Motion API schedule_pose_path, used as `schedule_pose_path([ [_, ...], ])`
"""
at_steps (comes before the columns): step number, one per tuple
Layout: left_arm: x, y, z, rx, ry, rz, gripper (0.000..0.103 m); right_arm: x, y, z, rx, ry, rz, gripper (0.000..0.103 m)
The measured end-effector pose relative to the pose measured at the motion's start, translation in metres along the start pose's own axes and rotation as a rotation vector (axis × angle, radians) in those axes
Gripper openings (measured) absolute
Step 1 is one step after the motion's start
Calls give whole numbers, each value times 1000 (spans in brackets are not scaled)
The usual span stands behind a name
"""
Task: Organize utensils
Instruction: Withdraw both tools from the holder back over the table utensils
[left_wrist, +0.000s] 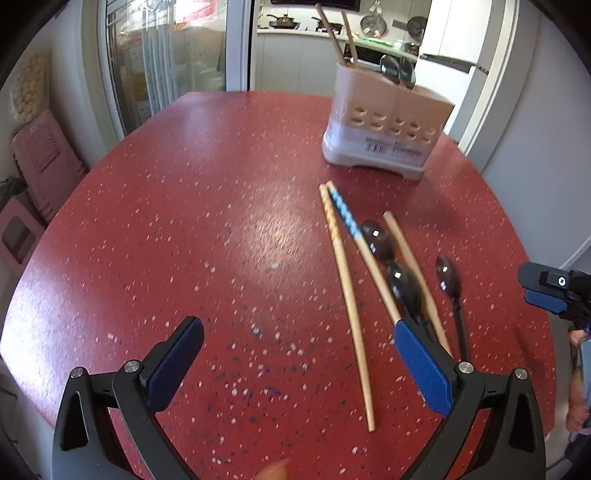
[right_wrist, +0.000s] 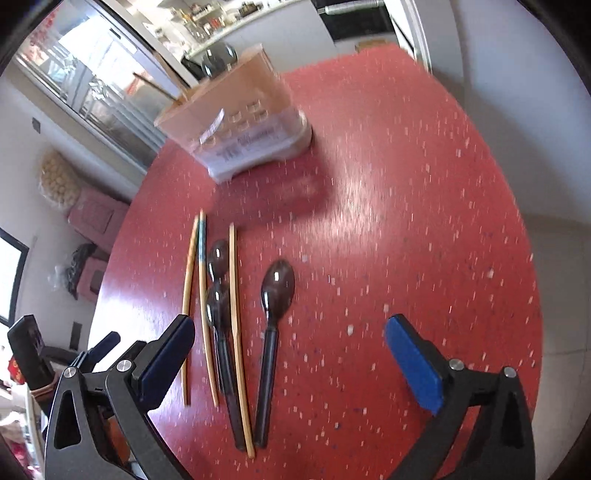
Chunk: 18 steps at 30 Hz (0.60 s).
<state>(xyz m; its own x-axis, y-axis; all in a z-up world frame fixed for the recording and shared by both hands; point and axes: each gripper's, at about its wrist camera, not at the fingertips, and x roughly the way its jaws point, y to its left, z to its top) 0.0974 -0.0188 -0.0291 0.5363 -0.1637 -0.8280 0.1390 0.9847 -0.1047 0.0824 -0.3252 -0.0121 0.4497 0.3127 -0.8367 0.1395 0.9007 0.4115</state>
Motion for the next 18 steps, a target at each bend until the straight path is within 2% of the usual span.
schedule_pose_path([
  [3, 6, 2, -1, -4, 24, 73, 103, 5, 2, -5, -27, 41, -54, 103],
  [5, 11, 8, 2, -25, 35, 91, 103, 7, 6, -8, -50, 53, -91, 103],
  [9, 22, 18, 10, -76, 77, 53, 103, 16, 8, -9, -26, 94, -96, 103],
  [14, 37, 16, 22, -67, 114, 12, 103, 27, 16, -10, -46, 126, -126, 103],
  [18, 48, 12, 31, -55, 128, 12, 103, 35, 21, -8, -48, 146, -143, 95],
])
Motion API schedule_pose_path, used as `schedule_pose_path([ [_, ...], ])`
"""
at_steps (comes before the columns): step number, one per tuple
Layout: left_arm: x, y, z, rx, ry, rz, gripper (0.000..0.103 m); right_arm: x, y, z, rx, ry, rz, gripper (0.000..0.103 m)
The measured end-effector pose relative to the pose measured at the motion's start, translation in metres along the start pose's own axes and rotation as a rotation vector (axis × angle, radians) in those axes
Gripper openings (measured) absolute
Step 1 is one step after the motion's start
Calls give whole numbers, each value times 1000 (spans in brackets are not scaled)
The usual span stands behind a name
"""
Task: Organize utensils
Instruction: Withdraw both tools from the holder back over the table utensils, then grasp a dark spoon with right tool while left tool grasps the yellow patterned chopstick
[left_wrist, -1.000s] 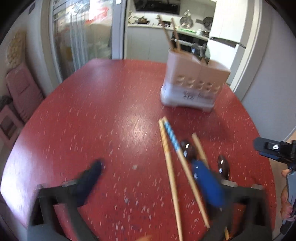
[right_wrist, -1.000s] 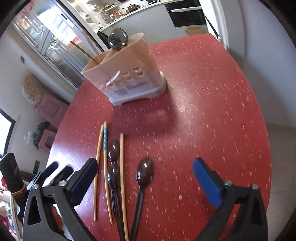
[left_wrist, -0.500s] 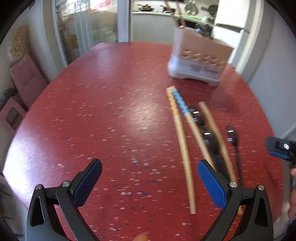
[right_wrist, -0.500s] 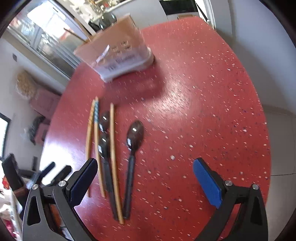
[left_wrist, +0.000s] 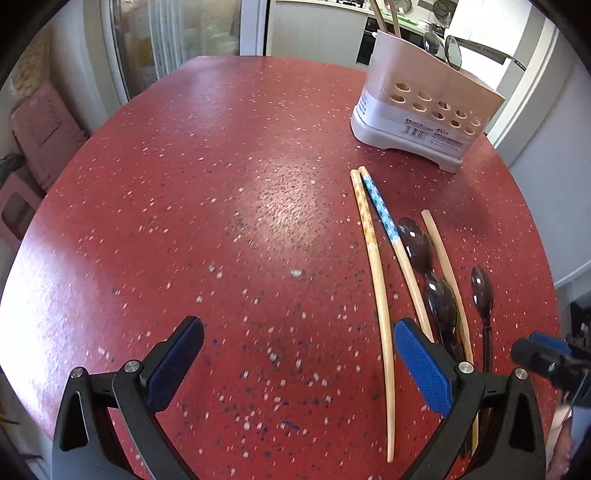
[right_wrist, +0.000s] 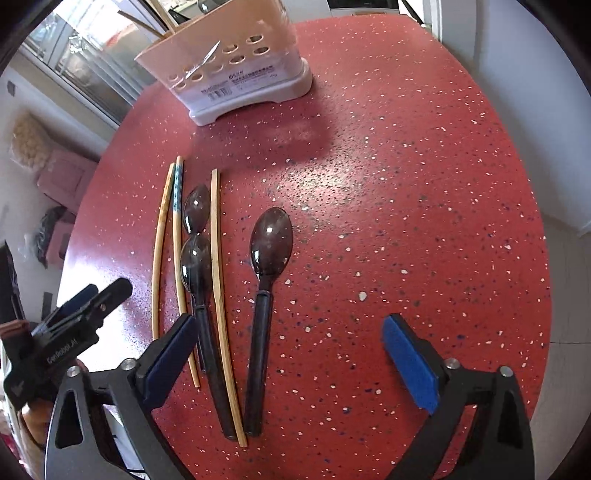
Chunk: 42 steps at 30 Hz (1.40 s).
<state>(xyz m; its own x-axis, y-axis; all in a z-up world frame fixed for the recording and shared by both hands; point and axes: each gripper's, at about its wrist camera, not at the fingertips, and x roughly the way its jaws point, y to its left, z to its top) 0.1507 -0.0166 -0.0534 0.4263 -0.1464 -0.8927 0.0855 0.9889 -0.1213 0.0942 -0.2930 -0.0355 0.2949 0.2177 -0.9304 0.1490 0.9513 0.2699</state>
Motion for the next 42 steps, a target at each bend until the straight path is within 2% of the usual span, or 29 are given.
schedule_pose_path([
  [4, 11, -6, 11, 27, 11, 18, 103, 5, 5, 5, 3, 21, -29, 86],
  [6, 18, -11, 15, 49, 19, 31, 103, 9, 9, 7, 1, 35, -49, 77],
  [10, 27, -15, 20, 74, 27, 35, 103, 16, 19, 9, -22, 45, -99, 72],
  [12, 33, -16, 23, 78, 38, 36, 103, 18, 25, 9, -43, 47, -141, 66],
  [20, 48, -18, 40, 114, 59, 53, 103, 27, 47, 0, -157, 19, -277, 57],
  [22, 49, -21, 44, 132, 65, 46, 103, 27, 48, -1, -164, 19, -269, 53],
  [23, 50, -23, 48, 143, 74, 40, 103, 26, 47, -1, -167, 22, -267, 45],
  [28, 54, -33, 64, 192, 119, 28, 101, 22, 41, -3, -175, 34, -260, 27],
  [30, 58, -35, 72, 201, 155, 20, 101, 17, 35, -2, -181, 35, -260, 16],
  [34, 64, -39, 84, 213, 202, 22, 100, 13, 22, 1, -179, 39, -205, 13],
  [36, 65, -43, 87, 228, 215, 16, 96, 11, 15, 3, -177, 33, -172, 11],
  [37, 64, -46, 93, 238, 212, 11, 87, 9, 12, 3, -175, 28, -155, 10],
  [38, 64, -49, 94, 247, 214, 8, 80, 7, 9, 3, -173, 21, -142, 4],
  [39, 64, -51, 95, 256, 218, 2, 76, 3, 5, 2, -172, 15, -127, 3],
  [41, 64, -60, 101, 274, 219, -7, 55, 0, 1, 2, -167, 13, -106, 3],
  [42, 62, -71, 99, 282, 222, -7, 50, -1, -1, 3, -166, 11, -93, 3],
])
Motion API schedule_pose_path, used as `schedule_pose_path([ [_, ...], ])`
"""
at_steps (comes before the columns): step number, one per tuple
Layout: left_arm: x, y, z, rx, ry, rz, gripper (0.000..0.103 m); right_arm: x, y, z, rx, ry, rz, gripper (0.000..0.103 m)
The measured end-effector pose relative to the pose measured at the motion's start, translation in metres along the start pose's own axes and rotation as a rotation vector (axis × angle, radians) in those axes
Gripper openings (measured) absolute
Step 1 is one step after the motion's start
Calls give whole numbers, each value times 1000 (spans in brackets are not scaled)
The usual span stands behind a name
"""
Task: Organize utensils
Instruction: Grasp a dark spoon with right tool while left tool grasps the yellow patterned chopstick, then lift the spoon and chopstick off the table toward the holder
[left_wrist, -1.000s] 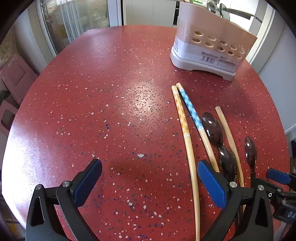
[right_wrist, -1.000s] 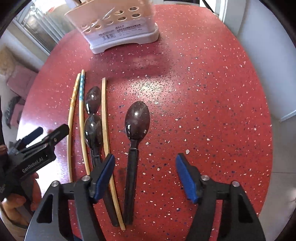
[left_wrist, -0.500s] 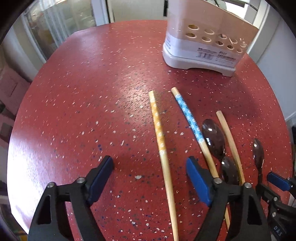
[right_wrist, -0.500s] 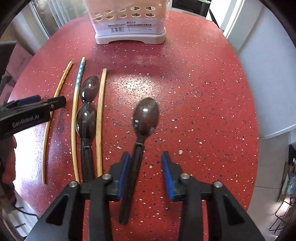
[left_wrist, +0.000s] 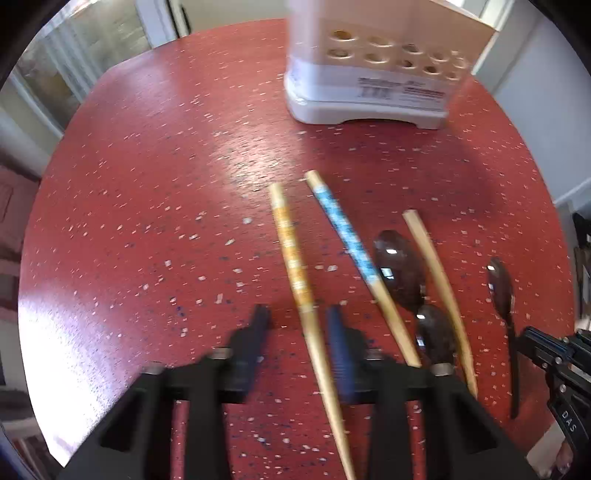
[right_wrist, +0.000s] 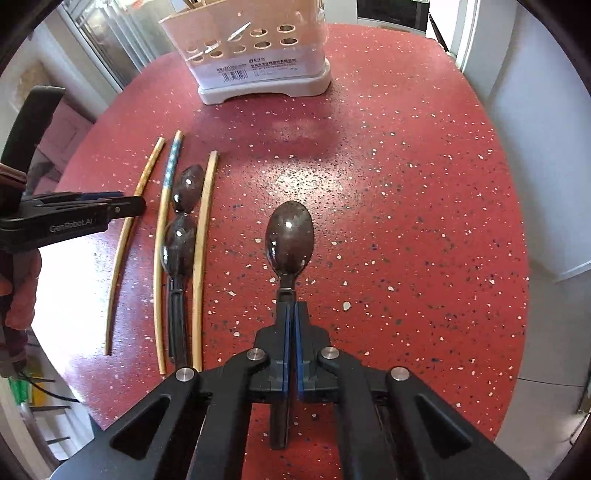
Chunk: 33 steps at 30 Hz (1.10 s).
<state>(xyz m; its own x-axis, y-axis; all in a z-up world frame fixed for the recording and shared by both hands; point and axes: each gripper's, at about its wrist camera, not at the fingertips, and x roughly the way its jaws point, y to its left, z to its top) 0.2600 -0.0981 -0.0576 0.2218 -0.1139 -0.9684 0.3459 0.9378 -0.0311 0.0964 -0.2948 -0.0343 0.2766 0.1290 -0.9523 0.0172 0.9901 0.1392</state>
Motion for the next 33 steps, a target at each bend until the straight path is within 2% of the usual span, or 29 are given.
schedule_pose_path([
  [1, 0, -3, 2, 5, 0, 1, 38, -1, -3, 0, 4, 1, 8, 3],
  [4, 3, -12, 1, -1, -24, 16, 37, -4, -5, -2, 10, 14, 32, 3],
  [6, 0, -13, -4, -17, -46, 14, 37, -6, -10, 0, 30, 24, 54, 7],
  [7, -1, -11, -9, -24, -57, 10, 37, -7, -12, 1, 36, 36, 57, 12],
  [9, -4, -12, -15, -38, -81, 4, 37, -9, -9, 2, 42, 46, 47, 41],
  [10, -5, -11, -19, -46, -93, -3, 37, -10, -8, 3, 41, 49, 40, 42],
  [16, -27, -12, -34, -50, -170, -33, 37, 6, 15, 18, -22, 123, -48, 41],
  [17, -33, -14, -35, -44, -191, -35, 37, 11, 19, 19, -30, 146, -66, 38],
  [21, -56, -11, -47, -52, -257, -63, 37, 16, 37, 22, -93, 166, -151, 12],
  [23, -63, -2, -52, -62, -284, -84, 37, 14, 41, 21, -111, 162, -145, 12],
  [26, -81, 12, -69, -80, -330, -104, 37, 8, 37, 16, -99, 124, -91, 12],
  [28, -92, 15, -74, -96, -361, -121, 37, -2, 31, 10, -83, 83, -35, 12],
  [33, -113, 17, -82, -110, -424, -137, 37, -35, 20, 1, -88, -48, 22, 12],
])
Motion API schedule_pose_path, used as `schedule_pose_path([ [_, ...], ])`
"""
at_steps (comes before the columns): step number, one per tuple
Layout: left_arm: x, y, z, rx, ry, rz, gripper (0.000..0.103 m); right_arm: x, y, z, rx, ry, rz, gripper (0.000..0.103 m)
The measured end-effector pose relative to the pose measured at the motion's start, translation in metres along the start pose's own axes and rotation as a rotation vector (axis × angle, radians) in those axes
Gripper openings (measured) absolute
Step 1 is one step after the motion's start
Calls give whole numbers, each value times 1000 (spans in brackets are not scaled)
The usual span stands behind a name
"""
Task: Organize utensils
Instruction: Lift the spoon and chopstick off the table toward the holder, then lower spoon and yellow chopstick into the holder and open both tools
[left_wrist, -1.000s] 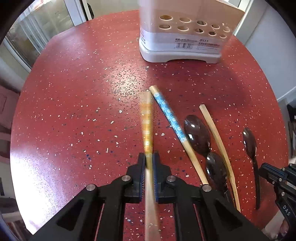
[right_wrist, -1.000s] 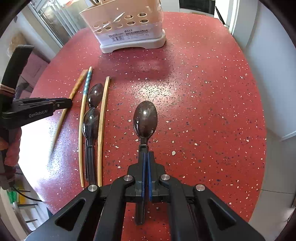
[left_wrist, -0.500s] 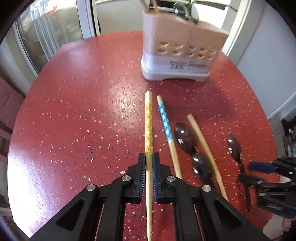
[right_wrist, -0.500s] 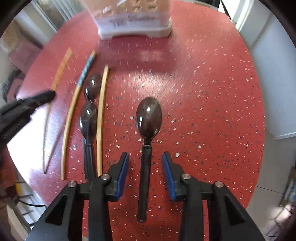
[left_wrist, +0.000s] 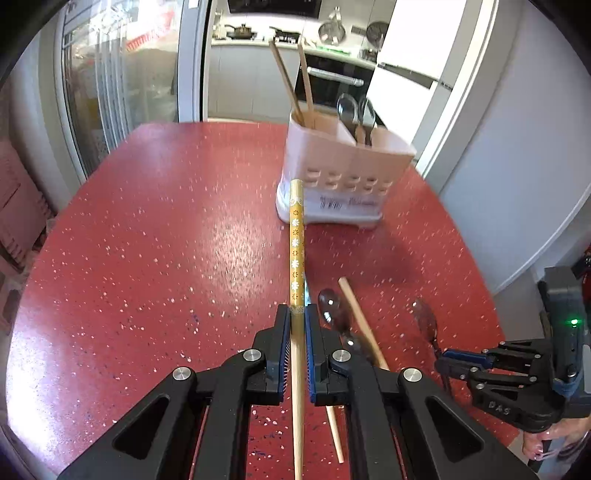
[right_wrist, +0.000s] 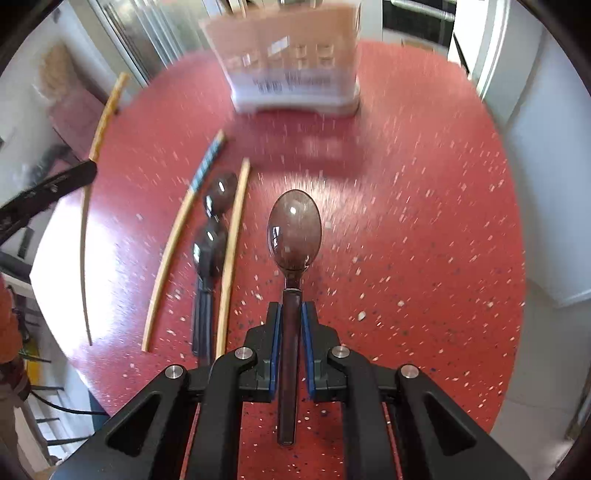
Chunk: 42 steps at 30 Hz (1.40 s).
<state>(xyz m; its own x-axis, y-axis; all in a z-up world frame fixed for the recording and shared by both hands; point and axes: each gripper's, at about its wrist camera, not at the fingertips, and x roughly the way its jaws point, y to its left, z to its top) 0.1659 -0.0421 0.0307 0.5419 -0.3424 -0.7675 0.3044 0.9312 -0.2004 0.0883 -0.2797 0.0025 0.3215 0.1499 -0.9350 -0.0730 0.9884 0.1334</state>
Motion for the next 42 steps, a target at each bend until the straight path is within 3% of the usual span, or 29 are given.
schedule_pose_path([
  [7, -23, -7, 12, -18, -73, -22, 37, -59, -11, 6, 0, -202, 96, 12],
  [14, -45, -12, 43, -37, -167, -39, 37, -91, -10, 34, 2, -336, 136, 12],
  [24, -47, -16, 97, -53, -254, -47, 37, -100, -15, 90, 15, -421, 175, 12],
  [42, -1, -16, 211, -51, -410, -24, 37, -86, -32, 211, 30, -551, 177, 12],
])
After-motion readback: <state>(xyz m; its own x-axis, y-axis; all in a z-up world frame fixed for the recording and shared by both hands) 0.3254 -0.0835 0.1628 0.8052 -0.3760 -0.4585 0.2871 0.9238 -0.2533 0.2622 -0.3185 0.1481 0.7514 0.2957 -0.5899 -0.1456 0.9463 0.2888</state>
